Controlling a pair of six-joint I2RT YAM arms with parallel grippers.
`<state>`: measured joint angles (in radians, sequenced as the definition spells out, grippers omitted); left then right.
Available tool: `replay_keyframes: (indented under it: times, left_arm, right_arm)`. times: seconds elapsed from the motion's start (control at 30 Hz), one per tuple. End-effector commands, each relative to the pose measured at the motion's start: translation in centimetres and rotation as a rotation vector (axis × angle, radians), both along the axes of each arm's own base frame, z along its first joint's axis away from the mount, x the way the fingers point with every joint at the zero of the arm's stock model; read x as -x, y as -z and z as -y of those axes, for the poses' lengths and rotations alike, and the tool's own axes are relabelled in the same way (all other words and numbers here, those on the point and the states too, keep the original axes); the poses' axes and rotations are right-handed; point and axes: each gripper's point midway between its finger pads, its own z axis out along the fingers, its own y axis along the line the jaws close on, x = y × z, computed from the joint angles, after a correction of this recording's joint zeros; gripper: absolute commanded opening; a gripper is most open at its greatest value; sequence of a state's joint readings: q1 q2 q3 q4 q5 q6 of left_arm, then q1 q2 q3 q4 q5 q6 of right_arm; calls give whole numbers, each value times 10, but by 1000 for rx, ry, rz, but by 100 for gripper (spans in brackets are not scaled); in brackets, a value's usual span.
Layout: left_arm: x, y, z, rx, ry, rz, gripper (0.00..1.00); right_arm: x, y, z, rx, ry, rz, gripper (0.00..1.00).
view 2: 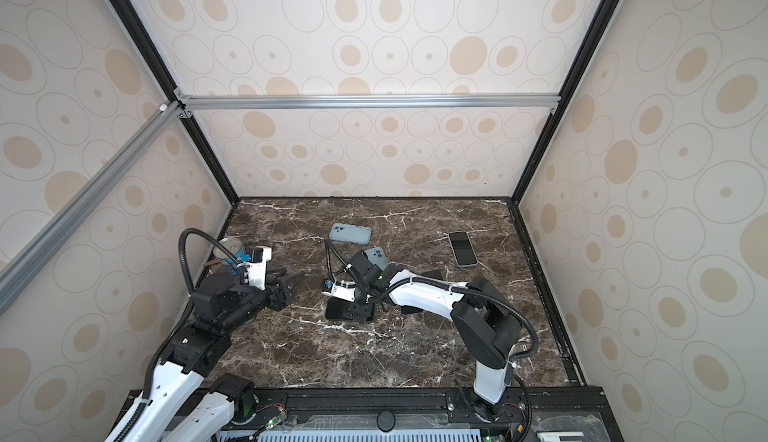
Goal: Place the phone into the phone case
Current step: 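Lower the right gripper onto the cased black phone and grasp it, then carry the cased phone with the right gripper toward the far phones and set it down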
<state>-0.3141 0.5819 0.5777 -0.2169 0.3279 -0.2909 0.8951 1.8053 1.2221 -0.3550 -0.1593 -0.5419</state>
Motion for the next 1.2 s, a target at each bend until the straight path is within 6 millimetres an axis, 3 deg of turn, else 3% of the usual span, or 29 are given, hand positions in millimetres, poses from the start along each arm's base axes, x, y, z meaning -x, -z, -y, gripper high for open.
replay_keyframes:
  times: [0.0, 0.27, 0.67, 1.17]
  left_arm:
    - [5, -1, -4, -45, 3, 76, 66]
    - [-2, 13, -14, -105, -53, 44, 68]
    - [-2, 11, -19, -116, -80, 53, 69]
    - [-2, 11, -23, -125, -95, 62, 70]
  right_arm:
    - [10, 7, -6, 11, -113, -67, 80]
    - [4, 35, 3, 117, -108, -180, 82]
    - [4, 60, 12, 287, -120, -227, 82]
    - [20, 99, 20, 502, -166, -106, 79]
